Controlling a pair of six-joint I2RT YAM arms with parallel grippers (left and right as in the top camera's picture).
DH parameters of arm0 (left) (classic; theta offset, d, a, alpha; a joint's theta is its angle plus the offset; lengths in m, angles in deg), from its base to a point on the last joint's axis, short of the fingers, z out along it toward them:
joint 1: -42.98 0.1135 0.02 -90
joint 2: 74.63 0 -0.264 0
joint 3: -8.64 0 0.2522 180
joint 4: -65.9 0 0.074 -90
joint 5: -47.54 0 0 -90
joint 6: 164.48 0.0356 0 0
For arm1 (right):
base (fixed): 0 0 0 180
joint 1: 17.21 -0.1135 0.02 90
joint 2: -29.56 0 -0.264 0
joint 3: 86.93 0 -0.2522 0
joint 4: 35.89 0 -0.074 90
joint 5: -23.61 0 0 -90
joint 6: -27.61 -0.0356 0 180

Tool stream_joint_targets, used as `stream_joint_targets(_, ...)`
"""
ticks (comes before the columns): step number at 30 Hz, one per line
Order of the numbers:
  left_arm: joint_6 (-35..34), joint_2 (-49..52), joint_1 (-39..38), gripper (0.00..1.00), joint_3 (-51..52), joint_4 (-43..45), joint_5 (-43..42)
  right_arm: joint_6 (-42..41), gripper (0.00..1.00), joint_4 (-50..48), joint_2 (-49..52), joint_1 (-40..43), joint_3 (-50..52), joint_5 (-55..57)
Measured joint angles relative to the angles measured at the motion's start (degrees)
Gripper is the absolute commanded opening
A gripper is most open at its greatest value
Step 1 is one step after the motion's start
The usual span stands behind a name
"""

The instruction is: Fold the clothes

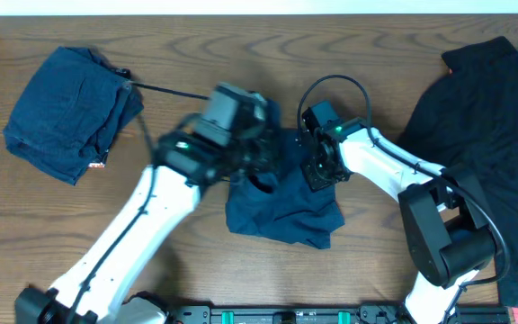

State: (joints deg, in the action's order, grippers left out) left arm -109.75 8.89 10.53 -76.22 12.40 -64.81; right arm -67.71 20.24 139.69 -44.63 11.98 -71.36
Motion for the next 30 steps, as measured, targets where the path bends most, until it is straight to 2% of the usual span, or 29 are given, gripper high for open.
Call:
stream_joint_targets(6, -2.6, 6.0, -5.7, 0.07, 0.0, 2.0, 2.1, -0.5, 0.03, 0.0, 0.0, -0.3, 0.0, 0.3)
stream_joint_targets(12, -3.7, 7.5, -7.0, 0.06, 0.0, 5.0, 2.9, -0.6, 0.01, 0.1, 0.0, -0.2, -0.1, 0.4)
stream_joint_targets(16, -4.0, 7.5, -7.0, 0.07, 0.0, 5.7, 3.1, -2.3, 0.12, 1.0, 0.0, -0.2, -0.3, 0.3)
stream_joint_targets(22, -4.0, 7.5, -7.0, 0.07, 0.0, 6.1, 3.1, -3.9, 0.18, 7.7, -0.8, 0.9, -2.0, 1.0)
stream_joint_targets(26, -4.0, 7.5, -7.0, 0.09, 0.0, 6.3, 3.1, -4.7, 0.23, 10.5, -6.2, 4.0, -5.7, 2.5)
stream_joint_targets(27, -4.1, 7.5, -7.0, 0.15, 0.0, 6.3, 3.1, -4.8, 0.23, 10.6, -7.9, 4.8, -6.4, 2.7)
stream_joint_targets(30, -4.9, 7.5, -7.1, 0.46, 0.0, 6.7, 3.0, -4.8, 0.22, 11.0, -13.6, 7.4, -8.0, 3.4)
